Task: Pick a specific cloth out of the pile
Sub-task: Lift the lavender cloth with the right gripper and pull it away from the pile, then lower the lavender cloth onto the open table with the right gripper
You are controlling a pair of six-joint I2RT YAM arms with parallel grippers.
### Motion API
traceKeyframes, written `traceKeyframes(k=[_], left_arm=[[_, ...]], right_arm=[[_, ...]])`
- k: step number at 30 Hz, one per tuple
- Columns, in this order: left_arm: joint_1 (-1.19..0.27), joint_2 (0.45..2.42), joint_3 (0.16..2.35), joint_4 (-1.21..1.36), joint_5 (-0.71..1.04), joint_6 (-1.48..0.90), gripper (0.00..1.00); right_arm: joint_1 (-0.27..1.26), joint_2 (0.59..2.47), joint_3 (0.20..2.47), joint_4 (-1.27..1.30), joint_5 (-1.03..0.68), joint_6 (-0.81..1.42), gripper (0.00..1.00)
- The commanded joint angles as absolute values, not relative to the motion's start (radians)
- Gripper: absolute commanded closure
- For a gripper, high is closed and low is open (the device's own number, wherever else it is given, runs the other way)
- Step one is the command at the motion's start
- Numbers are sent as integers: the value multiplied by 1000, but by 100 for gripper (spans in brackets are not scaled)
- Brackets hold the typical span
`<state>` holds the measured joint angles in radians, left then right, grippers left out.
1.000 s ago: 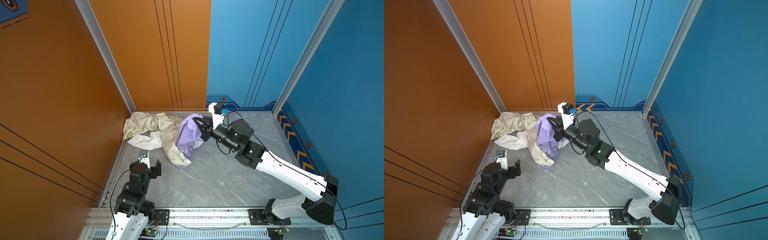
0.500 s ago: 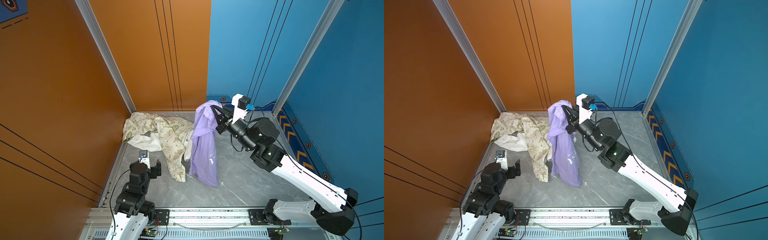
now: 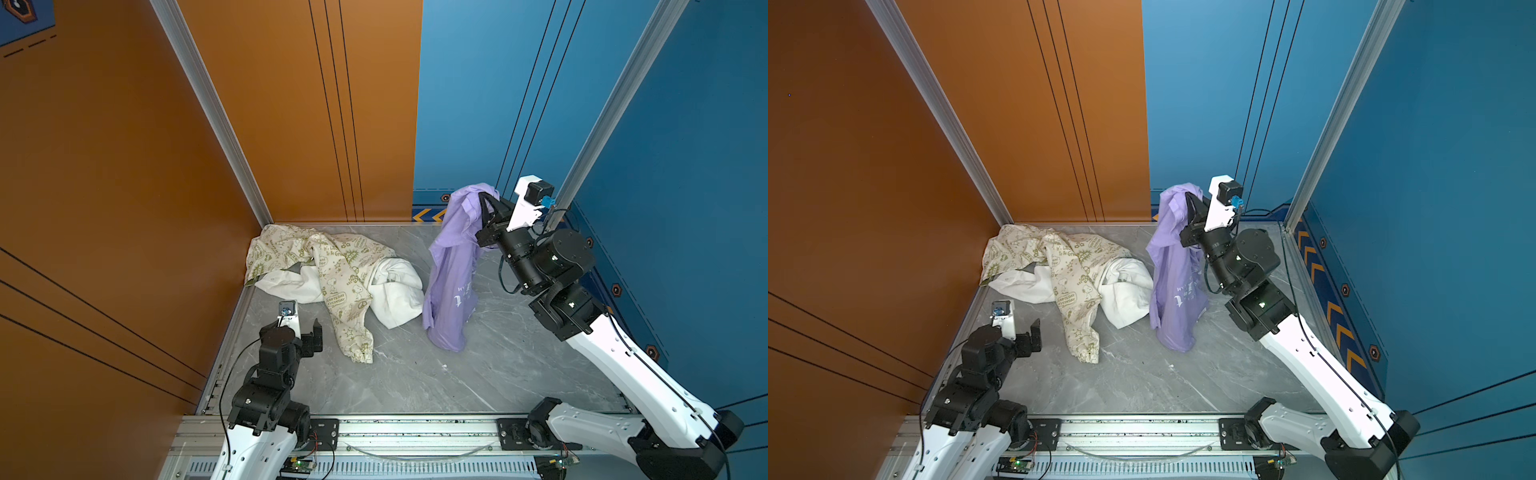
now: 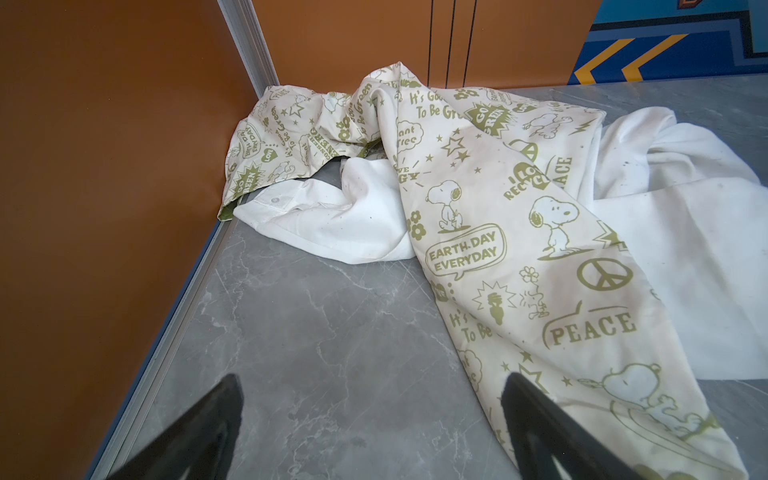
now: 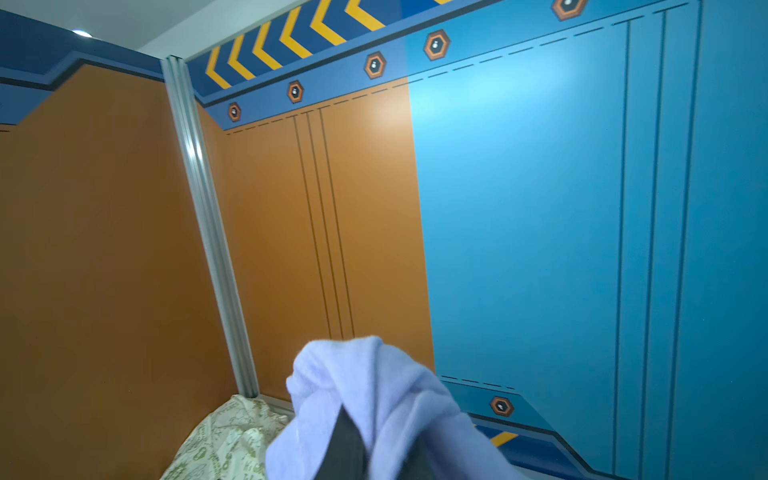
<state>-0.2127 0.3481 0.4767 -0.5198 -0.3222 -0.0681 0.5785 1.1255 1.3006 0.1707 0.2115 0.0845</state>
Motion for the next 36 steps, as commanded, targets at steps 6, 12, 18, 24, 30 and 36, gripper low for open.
traceKeyframes(k=[6, 12, 18, 24, 30, 36], left_arm=[[-224, 341, 462, -502, -337, -60, 2], [-225, 341, 460, -502, -340, -60, 2], [-227, 339, 463, -502, -342, -60, 2], [-227, 339, 463, -502, -341, -60, 2], [-227, 345, 462, -502, -338, -60, 2], [-226, 345, 463, -502, -341, -60, 2]], right_arm=[[397, 1185, 1353, 100, 201, 221, 100], [323, 1250, 1382, 116, 150, 284, 100], [296, 1284, 1430, 96, 132, 289, 100], [268, 1264, 1382, 10, 186, 245, 100], [156, 1264, 1335, -125, 265, 226, 96], [83, 1292, 1344, -226, 226, 229, 48]])
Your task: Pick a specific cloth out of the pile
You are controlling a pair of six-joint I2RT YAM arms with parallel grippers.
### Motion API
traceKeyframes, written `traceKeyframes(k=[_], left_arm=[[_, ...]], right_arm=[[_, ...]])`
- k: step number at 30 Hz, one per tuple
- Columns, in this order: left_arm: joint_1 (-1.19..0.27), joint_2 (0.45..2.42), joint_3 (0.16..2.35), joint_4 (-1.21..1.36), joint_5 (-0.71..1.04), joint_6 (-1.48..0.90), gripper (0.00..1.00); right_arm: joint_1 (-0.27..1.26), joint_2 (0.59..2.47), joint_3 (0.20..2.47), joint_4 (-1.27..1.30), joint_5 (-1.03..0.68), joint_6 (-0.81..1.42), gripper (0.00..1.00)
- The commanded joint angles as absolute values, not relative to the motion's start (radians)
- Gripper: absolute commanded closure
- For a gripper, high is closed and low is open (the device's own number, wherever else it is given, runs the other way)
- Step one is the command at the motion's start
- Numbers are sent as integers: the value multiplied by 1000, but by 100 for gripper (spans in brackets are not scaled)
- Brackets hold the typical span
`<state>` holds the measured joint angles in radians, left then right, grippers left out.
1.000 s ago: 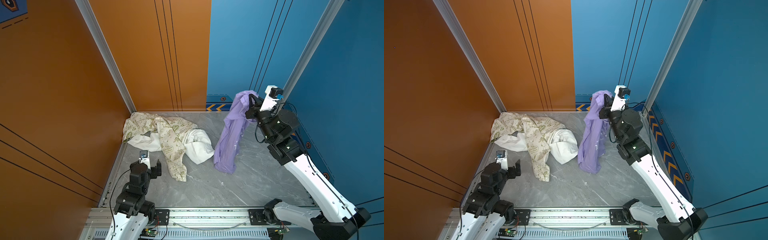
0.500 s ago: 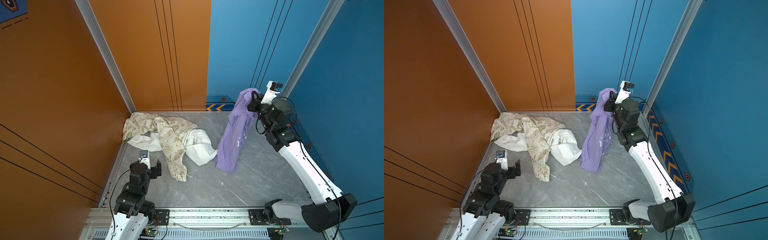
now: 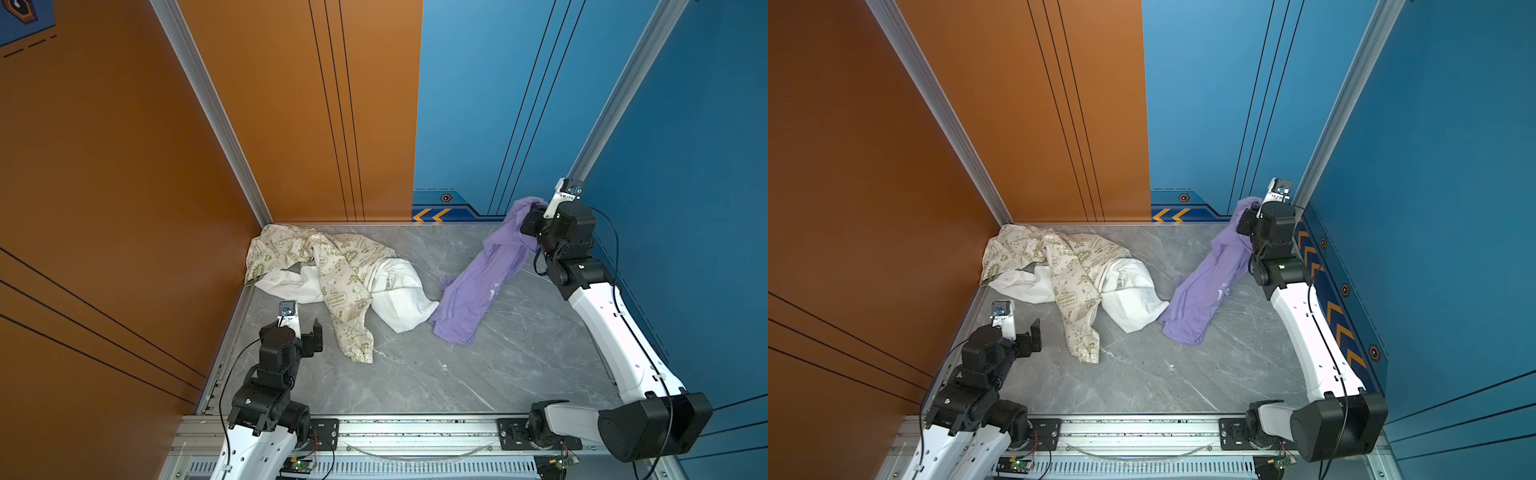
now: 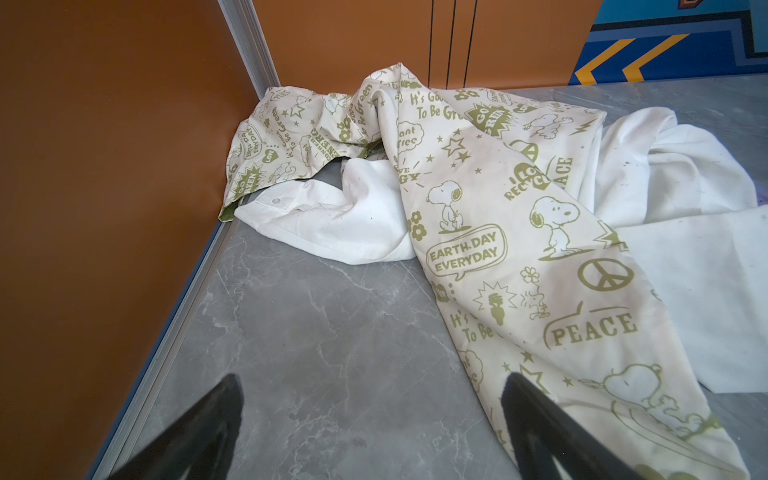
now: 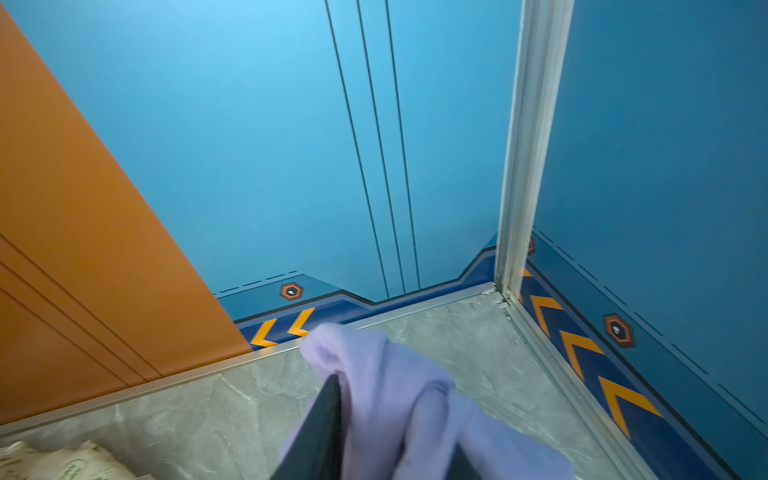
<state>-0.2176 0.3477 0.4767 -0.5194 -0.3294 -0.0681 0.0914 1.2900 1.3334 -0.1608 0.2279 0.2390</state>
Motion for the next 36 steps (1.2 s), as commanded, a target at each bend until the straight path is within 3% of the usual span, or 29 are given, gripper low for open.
traceKeyframes(k=[1, 6, 15, 24, 36], left_arm=[[-227, 344, 462, -502, -342, -60, 2], [-227, 344, 462, -502, -343, -60, 2], [-227, 342, 462, -502, -345, -60, 2], [-229, 340, 463, -502, -347, -60, 2], [-238, 338, 462, -503, -353, -61, 2]], right_arm=[[84, 1294, 1347, -236, 212, 226, 42], [144, 1309, 1348, -276, 197, 184, 23], [359, 1402, 1337, -445, 241, 18, 15], [459, 1492, 1212, -489, 216, 63, 16], [469, 1691, 1212, -499, 131, 155, 25]])
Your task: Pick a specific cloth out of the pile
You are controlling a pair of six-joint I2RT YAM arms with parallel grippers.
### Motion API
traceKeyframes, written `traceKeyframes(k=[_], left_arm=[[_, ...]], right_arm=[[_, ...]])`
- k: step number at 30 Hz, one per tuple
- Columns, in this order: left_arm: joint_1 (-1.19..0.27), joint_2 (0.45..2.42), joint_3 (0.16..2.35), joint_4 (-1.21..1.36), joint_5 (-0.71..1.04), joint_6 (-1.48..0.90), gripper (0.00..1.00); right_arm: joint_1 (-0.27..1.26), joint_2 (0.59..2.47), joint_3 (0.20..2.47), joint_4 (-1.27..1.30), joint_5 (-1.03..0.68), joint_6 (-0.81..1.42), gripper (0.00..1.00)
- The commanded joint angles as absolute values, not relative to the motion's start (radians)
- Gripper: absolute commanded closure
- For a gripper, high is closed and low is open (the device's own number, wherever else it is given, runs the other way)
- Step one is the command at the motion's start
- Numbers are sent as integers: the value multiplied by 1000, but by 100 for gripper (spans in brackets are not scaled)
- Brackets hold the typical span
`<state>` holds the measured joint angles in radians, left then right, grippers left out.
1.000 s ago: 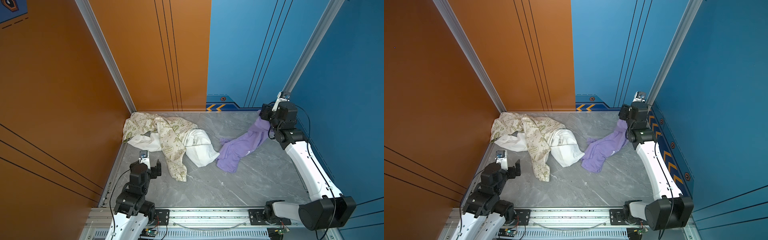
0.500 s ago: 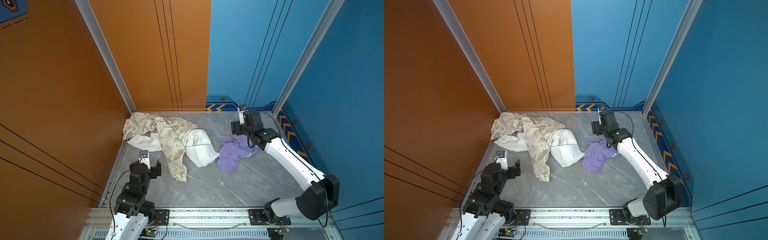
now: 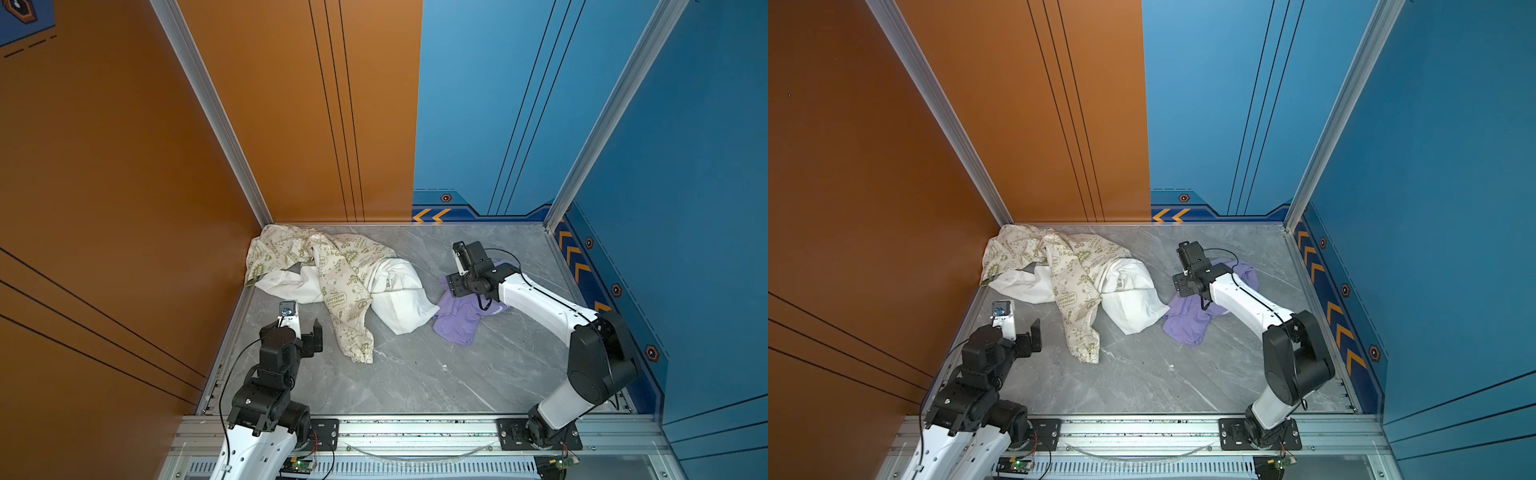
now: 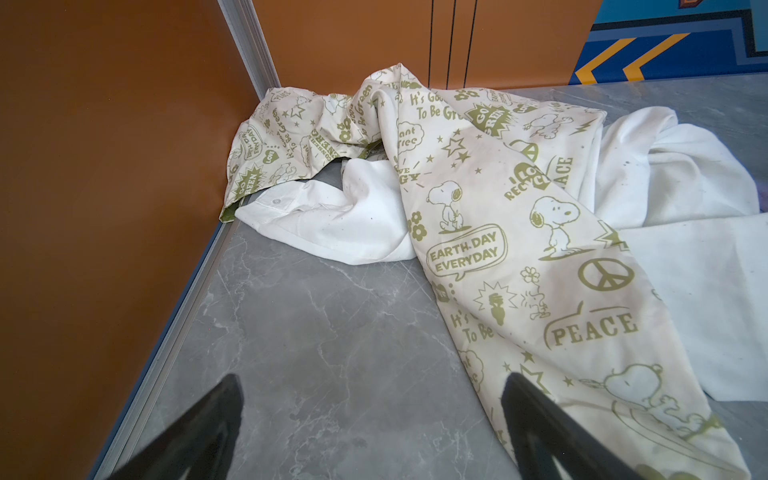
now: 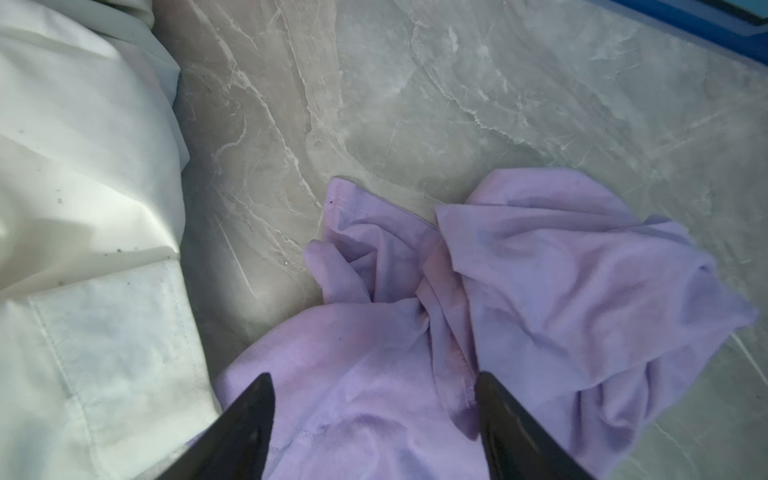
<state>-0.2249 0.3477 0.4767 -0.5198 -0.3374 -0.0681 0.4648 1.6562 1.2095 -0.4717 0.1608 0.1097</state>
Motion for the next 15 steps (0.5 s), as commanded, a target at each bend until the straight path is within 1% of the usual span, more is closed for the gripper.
traceKeyframes(k=[1, 5, 7, 15], left_arm=[[-238, 338, 462, -503, -351, -61, 2], [-244, 331, 462, -500, -334, -58, 2], [-248, 323, 460, -493, -312, -50, 2], [-269, 245, 432, -418, -104, -8, 2]], right_arm=[[469, 1709, 1217, -497, 128, 162, 26], [469, 1775, 1233, -496, 118, 170, 34], [468, 1801, 1237, -494, 114, 176, 41], [445, 1856, 1233, -486, 56, 208, 76]])
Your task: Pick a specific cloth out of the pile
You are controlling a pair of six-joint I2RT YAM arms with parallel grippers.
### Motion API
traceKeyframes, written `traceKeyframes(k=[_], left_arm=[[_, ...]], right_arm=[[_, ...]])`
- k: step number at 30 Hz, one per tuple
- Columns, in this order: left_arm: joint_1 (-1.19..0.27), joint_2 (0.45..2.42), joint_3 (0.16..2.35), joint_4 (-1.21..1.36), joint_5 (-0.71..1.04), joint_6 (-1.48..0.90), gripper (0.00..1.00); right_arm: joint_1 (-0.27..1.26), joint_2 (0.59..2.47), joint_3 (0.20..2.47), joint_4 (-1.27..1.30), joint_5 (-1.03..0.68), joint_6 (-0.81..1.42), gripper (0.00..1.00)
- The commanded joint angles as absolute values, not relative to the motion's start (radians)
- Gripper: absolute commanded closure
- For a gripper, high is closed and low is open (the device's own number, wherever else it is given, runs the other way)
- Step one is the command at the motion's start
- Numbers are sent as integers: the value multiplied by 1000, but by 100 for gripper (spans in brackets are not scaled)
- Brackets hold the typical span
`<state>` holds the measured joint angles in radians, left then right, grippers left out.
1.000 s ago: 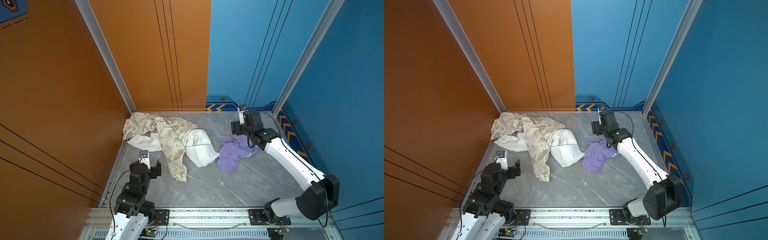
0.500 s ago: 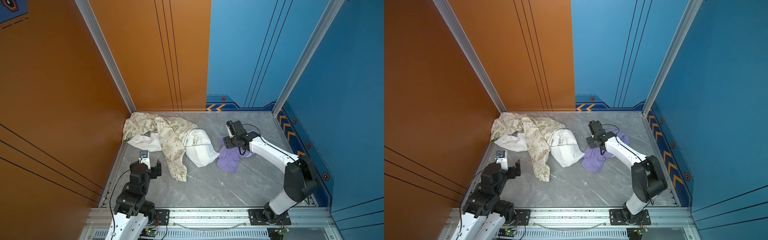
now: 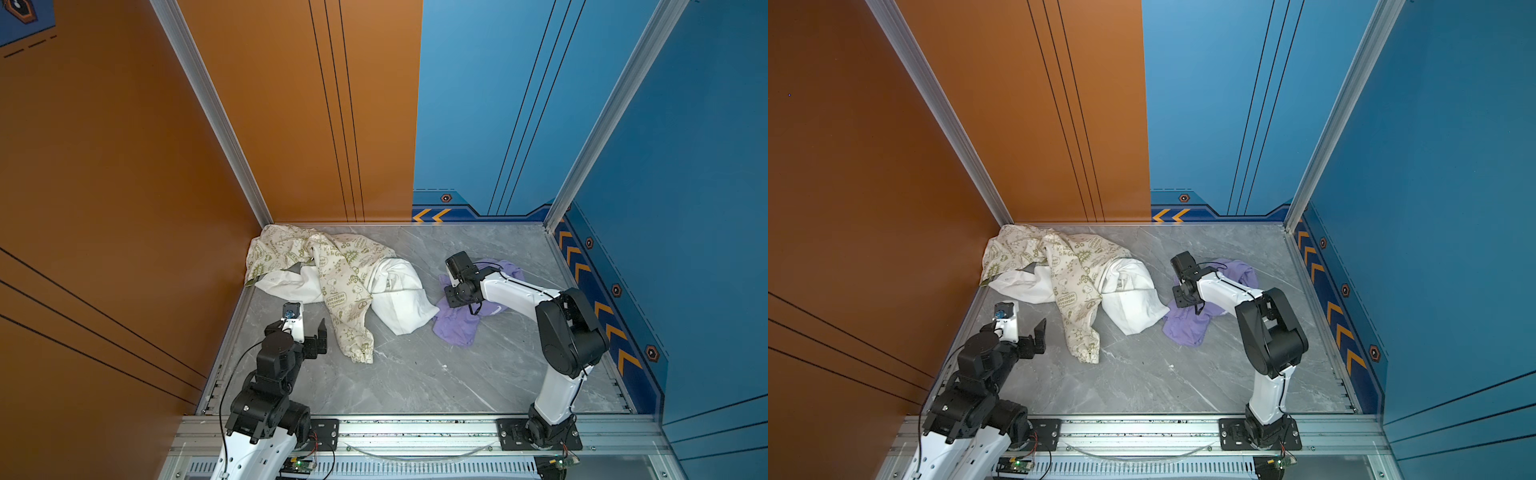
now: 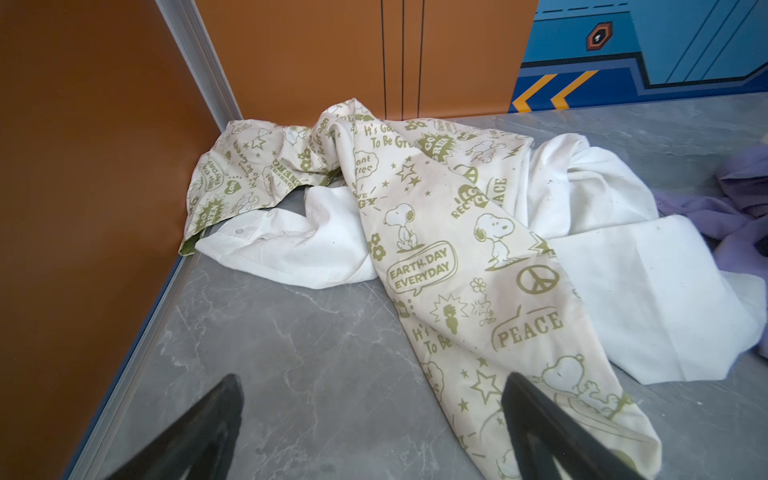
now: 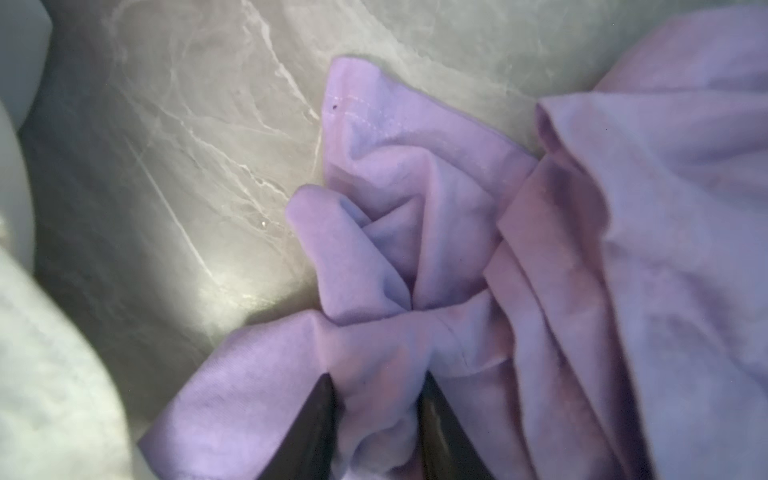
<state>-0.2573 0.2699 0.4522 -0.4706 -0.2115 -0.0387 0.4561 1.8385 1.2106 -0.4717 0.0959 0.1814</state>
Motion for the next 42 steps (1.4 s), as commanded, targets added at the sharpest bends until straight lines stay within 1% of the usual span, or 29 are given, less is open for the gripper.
traceKeyframes(k=[1, 3, 5, 7, 8, 14, 19, 22, 28, 31, 34, 36, 39, 41, 42], left_arm=[[-274, 238, 429, -412, -85, -2, 2], [-282, 228, 425, -404, -49, 7, 2], [-288, 221, 423, -398, -14, 16, 2], [-298, 222, 419, -391, 11, 17, 2], [-302, 224, 419, -390, 19, 18, 2], [-320, 232, 419, -388, 39, 24, 2], [-327, 236, 417, -388, 40, 25, 2], [-328, 240, 417, -387, 40, 26, 2], [-328, 240, 417, -389, 37, 28, 2], [-328, 240, 417, -389, 35, 30, 2], [-328, 237, 417, -390, 32, 30, 2], [-327, 236, 417, -390, 34, 31, 2], [-327, 236, 417, -390, 31, 32, 2], [-329, 239, 418, -390, 31, 32, 2], [-330, 238, 417, -390, 32, 32, 2]], right_arm=[[441, 1856, 1233, -487, 52, 211, 81], [434, 1851, 1234, -483, 41, 217, 88], [424, 1840, 1233, -477, 34, 220, 91], [414, 1819, 1235, -471, 32, 222, 99], [409, 1809, 1235, -468, 33, 222, 100], [358, 1729, 1265, -441, 33, 219, 100], [284, 1714, 1391, -440, 8, 207, 100], [231, 1736, 1518, -442, -14, 207, 100], [143, 1801, 1901, -471, -23, 227, 100], [125, 1805, 2012, -469, -14, 215, 100], [119, 1788, 1982, -469, -14, 188, 100], [114, 1767, 1902, -469, -17, 167, 99], [98, 1720, 1719, -463, 1, 135, 97], [74, 1679, 1581, -453, 44, 141, 92], [56, 1657, 1519, -451, 63, 153, 87]])
